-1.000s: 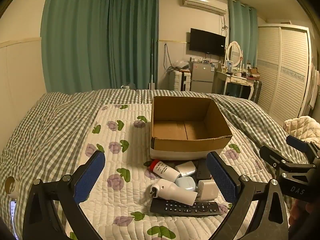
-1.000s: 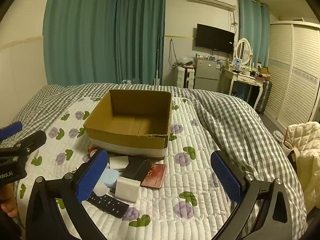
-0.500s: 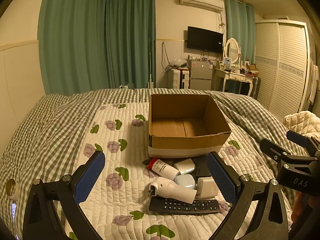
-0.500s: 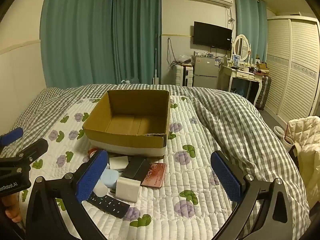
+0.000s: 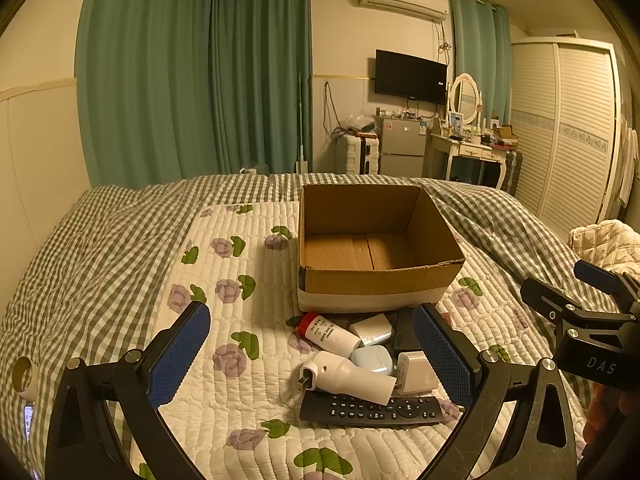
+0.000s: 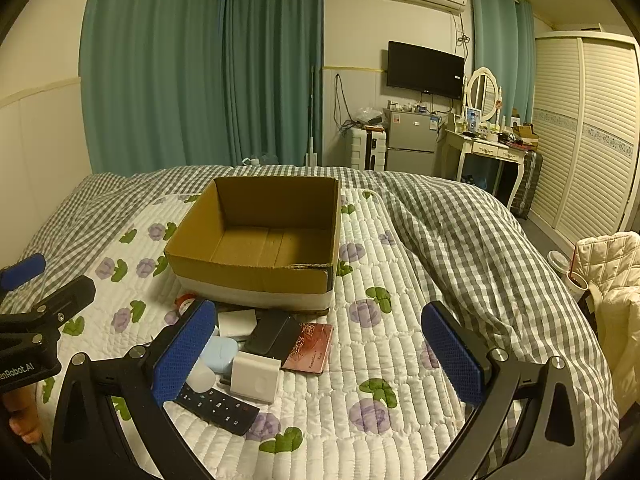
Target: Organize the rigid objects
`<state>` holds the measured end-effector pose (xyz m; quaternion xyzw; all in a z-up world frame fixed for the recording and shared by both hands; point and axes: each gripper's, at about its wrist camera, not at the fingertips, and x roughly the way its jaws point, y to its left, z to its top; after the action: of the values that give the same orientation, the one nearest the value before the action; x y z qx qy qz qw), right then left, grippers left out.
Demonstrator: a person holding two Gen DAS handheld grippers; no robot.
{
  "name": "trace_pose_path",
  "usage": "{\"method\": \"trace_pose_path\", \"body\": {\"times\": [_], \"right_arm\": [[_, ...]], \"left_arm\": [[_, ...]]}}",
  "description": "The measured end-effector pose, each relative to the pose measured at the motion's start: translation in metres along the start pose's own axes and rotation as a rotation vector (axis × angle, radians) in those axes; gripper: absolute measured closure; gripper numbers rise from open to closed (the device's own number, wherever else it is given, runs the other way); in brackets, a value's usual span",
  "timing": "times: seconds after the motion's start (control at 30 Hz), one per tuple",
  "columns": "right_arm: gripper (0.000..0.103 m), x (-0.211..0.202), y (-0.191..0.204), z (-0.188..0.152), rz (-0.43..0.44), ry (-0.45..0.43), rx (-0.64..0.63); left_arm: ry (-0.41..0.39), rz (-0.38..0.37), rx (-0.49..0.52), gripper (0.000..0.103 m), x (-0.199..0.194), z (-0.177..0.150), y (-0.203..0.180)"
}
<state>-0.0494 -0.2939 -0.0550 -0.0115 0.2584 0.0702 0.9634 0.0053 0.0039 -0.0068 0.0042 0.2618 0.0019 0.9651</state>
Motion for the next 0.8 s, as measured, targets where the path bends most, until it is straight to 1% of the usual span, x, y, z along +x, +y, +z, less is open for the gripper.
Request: {"method": "trace_pose_path", "body": {"times": [0.8], "right_arm": [[0.000, 0.0045, 0.0009, -0.0046, 0.003, 0.014, -0.002]], "left_arm": [[0.005, -0.001, 0.002, 0.000, 0.0001, -0.0014, -0.0025]]}}
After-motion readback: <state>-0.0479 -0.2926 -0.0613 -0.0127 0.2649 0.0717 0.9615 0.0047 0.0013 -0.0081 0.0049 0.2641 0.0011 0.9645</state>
